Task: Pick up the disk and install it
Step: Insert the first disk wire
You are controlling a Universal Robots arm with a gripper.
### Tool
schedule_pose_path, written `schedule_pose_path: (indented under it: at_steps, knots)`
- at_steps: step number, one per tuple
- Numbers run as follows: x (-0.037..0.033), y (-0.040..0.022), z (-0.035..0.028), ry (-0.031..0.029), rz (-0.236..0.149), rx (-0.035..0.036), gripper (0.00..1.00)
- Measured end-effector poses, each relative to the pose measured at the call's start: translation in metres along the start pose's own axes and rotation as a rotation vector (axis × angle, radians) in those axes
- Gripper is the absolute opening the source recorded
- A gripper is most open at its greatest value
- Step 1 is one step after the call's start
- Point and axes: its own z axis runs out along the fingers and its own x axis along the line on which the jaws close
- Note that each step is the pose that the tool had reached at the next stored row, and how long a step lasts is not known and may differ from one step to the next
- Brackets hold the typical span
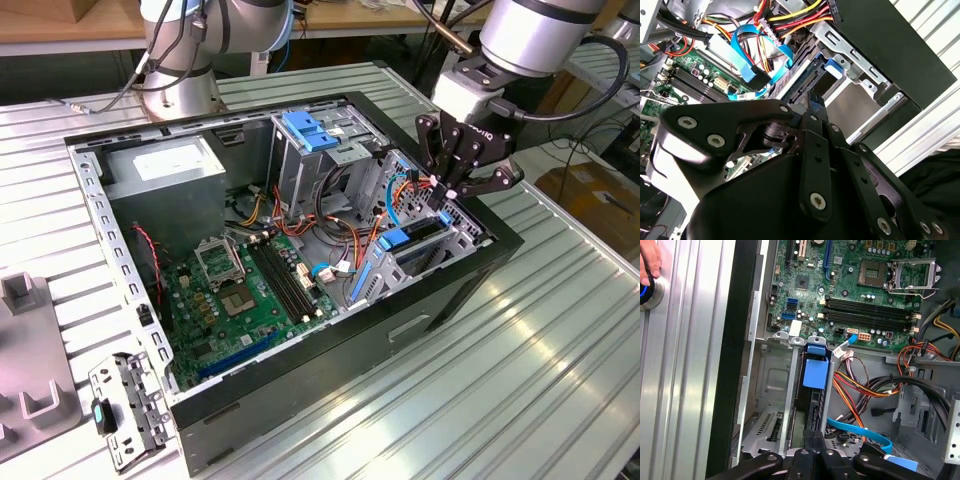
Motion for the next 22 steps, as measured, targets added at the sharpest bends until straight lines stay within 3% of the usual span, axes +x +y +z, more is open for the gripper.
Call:
schedule_pose_path:
  at_steps: [12, 14, 17, 19, 22]
  knots:
    - [0.0002, -0.0007, 0.0000, 0.0001, 0.000, 0.0000, 0.11]
    - [0.0003, -0.0010, 0.0000, -0.0005, -0.029, 0.0006, 0.11]
    - [0.0001, -0.0060, 0.0002, -0.0010, -0.046, 0.0010, 0.11]
    - [-0.0003, -0.0150, 0.0003, -0.0011, -0.046, -0.0007, 0.11]
    - [-0.0003, -0.0220, 0.0004, -0.0015, -0.046, -0.0026, 0.11]
